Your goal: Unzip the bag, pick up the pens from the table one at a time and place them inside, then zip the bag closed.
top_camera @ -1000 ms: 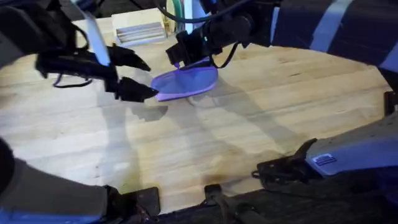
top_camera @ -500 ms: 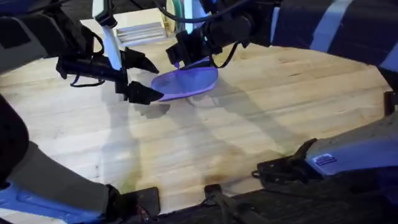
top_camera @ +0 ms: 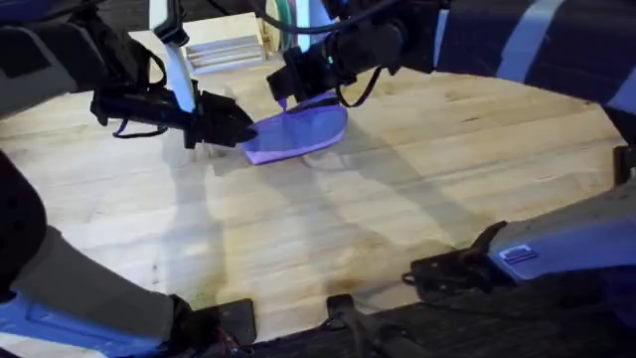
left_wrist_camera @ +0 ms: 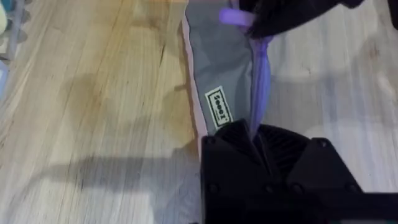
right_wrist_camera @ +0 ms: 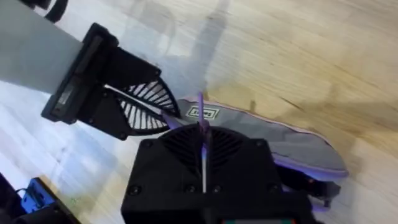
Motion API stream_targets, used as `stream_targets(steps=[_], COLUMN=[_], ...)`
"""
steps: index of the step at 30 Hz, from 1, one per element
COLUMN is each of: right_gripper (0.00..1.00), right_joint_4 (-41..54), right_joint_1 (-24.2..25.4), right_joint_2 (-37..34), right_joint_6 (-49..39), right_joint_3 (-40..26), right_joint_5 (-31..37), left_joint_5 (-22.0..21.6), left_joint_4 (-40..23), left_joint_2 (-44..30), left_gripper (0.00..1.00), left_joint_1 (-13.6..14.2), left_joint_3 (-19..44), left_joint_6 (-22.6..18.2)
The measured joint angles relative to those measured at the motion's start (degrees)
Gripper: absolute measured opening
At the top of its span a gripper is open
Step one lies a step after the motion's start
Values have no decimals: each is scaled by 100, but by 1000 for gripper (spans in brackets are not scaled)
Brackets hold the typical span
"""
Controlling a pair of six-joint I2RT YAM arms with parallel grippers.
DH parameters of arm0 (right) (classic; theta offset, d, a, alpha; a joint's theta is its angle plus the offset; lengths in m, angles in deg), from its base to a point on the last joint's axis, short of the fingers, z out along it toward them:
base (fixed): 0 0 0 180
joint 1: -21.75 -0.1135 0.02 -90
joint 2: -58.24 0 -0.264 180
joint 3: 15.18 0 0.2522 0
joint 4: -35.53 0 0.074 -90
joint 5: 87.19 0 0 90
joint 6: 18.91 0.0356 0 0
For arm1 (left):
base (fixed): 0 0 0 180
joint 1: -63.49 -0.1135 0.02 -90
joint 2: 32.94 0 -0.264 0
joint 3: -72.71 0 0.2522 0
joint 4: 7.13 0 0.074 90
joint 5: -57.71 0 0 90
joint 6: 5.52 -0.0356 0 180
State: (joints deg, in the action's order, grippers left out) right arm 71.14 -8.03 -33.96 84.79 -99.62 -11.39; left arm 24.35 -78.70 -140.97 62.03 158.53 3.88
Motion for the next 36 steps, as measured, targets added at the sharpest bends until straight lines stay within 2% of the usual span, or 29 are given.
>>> stream_targets(steps=[7,14,20,28,36], right_gripper=[30,31,31,31,30], right_joint_4=[110,415,864,996,848], right_joint_1=[375,1065,1742,2434,3020], right_joint_2=[0,0,-2,-12,-717], right_joint_6=[2,-19,-224,-443,-601], right_joint_3=[0,0,0,0,43], right_joint_5=[-127,-432,-416,-432,123], left_joint_5=[42,184,105,93,-9], left_joint_4=[7,21,-1,1,-25], left_joint_2=[-1,0,0,0,-2], left_gripper=[41,41,41,42,42], left_joint_1=[2,58,58,66,62], left_joint_3=[1,21,21,21,18], left_joint_6=[0,0,0,0,-2])
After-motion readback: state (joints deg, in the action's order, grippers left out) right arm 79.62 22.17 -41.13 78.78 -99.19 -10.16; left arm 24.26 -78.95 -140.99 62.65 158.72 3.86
